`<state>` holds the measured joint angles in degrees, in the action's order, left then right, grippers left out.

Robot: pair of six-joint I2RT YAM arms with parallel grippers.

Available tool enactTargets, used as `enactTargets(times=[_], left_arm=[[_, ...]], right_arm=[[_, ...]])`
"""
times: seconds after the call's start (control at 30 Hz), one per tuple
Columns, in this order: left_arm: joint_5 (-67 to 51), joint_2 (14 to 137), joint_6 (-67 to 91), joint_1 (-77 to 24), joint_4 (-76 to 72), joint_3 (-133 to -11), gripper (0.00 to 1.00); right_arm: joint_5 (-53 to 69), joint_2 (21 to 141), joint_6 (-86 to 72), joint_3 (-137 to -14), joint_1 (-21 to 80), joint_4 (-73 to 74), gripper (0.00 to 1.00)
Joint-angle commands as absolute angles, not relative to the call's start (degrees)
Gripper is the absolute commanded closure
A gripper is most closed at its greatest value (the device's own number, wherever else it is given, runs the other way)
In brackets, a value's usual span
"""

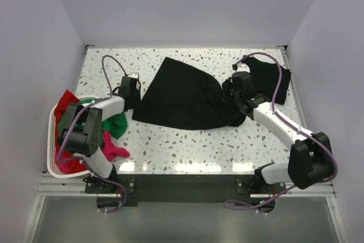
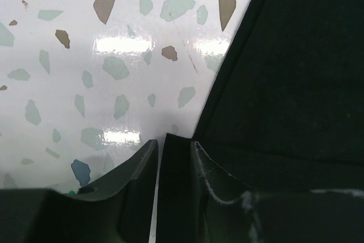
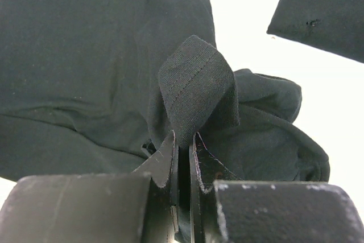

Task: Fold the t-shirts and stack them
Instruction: Flatten the tshirt out

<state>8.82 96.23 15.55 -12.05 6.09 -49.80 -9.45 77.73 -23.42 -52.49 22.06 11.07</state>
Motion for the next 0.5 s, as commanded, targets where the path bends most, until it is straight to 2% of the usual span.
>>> enactTargets(times=[0.0, 0.1, 0.23, 0.47], left_arm=[[8.61, 96.85, 16.17, -12.04, 5.89, -50.80, 0.67], [8.70, 97.20, 16.08, -11.95, 6.15, -50.89, 0.78], [9.66, 97.38, 15.91, -11.95, 6.42, -51.15, 1.00], [15.02, 93.70, 16.87, -12.04, 5.71, -50.89, 1.00]], right_arm=[[-9.14, 77.34, -23.99, -54.40, 21.97, 7.65, 1.00], [-9.14, 77.26, -23.99, -54.40, 21.97, 7.65, 1.00], [-9.05, 77.34, -23.99, -54.40, 22.06, 7.73, 1.00], [-7.82, 77.87, -23.64, -55.19, 21.97, 7.91, 1.00]])
